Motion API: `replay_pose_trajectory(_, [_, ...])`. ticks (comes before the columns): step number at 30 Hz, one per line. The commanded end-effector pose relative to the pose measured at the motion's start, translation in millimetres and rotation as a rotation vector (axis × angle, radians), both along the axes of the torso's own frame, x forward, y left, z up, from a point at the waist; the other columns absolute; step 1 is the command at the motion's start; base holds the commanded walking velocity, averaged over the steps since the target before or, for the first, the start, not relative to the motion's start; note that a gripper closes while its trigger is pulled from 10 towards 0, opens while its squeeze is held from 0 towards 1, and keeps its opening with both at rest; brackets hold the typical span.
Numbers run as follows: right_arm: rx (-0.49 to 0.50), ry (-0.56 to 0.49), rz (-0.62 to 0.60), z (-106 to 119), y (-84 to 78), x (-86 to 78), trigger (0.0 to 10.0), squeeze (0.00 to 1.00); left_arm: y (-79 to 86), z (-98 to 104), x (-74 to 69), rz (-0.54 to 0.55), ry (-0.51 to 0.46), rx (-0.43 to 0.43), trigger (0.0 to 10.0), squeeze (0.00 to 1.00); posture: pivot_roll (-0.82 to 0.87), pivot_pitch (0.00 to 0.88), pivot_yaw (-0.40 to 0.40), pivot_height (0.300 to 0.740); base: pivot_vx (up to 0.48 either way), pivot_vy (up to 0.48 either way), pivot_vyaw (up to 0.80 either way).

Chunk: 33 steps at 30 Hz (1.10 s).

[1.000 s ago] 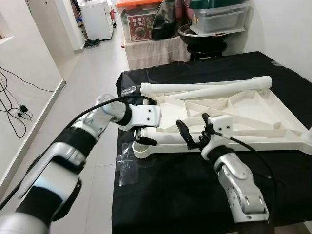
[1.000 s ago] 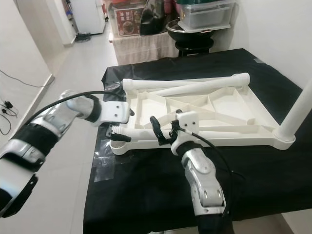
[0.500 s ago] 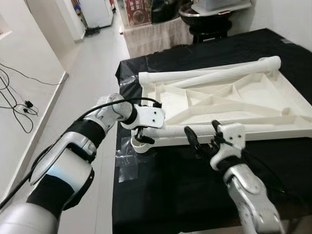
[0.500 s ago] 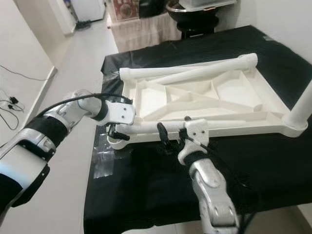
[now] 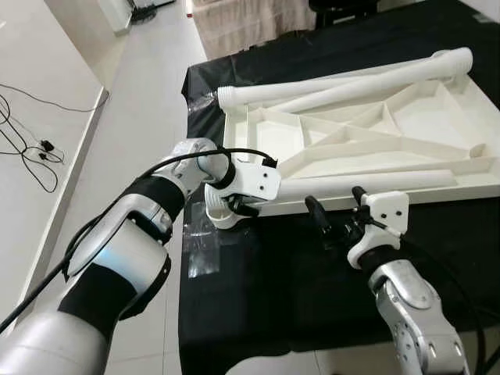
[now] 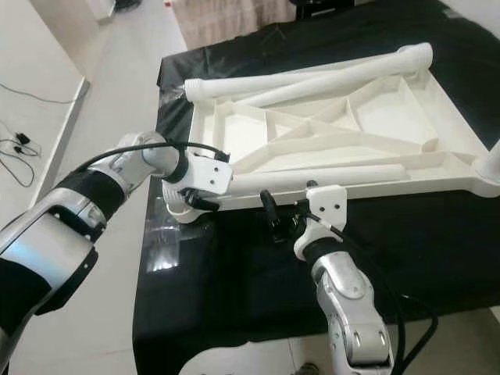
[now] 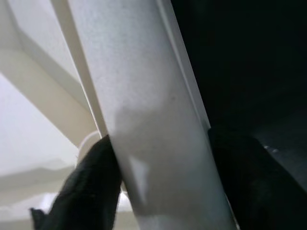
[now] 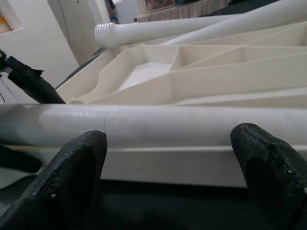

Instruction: Building children table

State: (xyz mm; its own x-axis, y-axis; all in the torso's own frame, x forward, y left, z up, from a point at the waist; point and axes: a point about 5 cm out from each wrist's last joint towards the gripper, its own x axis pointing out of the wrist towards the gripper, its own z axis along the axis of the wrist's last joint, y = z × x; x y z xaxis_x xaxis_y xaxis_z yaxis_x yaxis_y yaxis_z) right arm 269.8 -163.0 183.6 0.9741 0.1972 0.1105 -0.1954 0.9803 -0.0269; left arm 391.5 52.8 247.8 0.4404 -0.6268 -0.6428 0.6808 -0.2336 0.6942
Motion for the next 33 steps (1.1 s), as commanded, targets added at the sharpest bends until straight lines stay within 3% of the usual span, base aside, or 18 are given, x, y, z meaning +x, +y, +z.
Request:
replay_pose_trajectory(1, [0.019,0.02,0.013,-2.9,3.5,-2.5,10.0,0.0,5.0,-8.1,1.2,0.026,0.017,0.022,0.0,0.0,-0.15,0.261,0.217,0.74,0.0,0.0,0.0])
replay_pose_trajectory(8, [0.021,0.025,0.017,-3.2,4.2,-0.1,10.0,0.0,-1.3,9.9,2.2,0.017,-0.008,-0.031,0.0,0.0,-0.15,0.247,0.207,0.74,0.0,0.0,0.0])
replay_pose_trajectory(10, [0.02,0.026,0.019,-3.3,4.4,1.1,10.0,0.0,-2.0,18.5,3.8,0.029,-0.04,-0.05,0.5,0.0,-0.15,0.244,0.205,0.74,0.0,0.0,0.0])
replay_pose_trajectory(11, [0.02,0.025,0.02,-3.2,4.7,1.6,10.0,0.0,-1.8,22.5,4.5,0.034,-0.053,-0.057,3.6,0.0,-0.15,0.24,0.204,0.74,0.0,0.0,0.0])
replay_pose_trajectory(14, [0.02,0.026,0.02,-2.9,5.1,2.2,10.0,0.0,-1.6,26.3,5.1,0.038,-0.062,-0.062,3.6,0.0,-0.15,0.239,0.203,0.74,0.0,0.0,0.0])
replay_pose_trajectory(15, [0.02,0.026,0.023,-2.6,5.6,2.7,10.0,0.0,-1.4,29.3,5.6,0.042,-0.072,-0.066,10.0,0.0,-0.15,0.234,0.201,0.74,0.0,0.0,0.0])
replay_pose_trajectory(33, [0.02,0.019,0.036,-1.2,8.3,5.8,10.0,0.0,-1.5,44.5,5.4,0.025,-0.107,-0.039,10.0,0.0,-0.14,0.219,0.2,0.74,0.0,0.0,0.0])
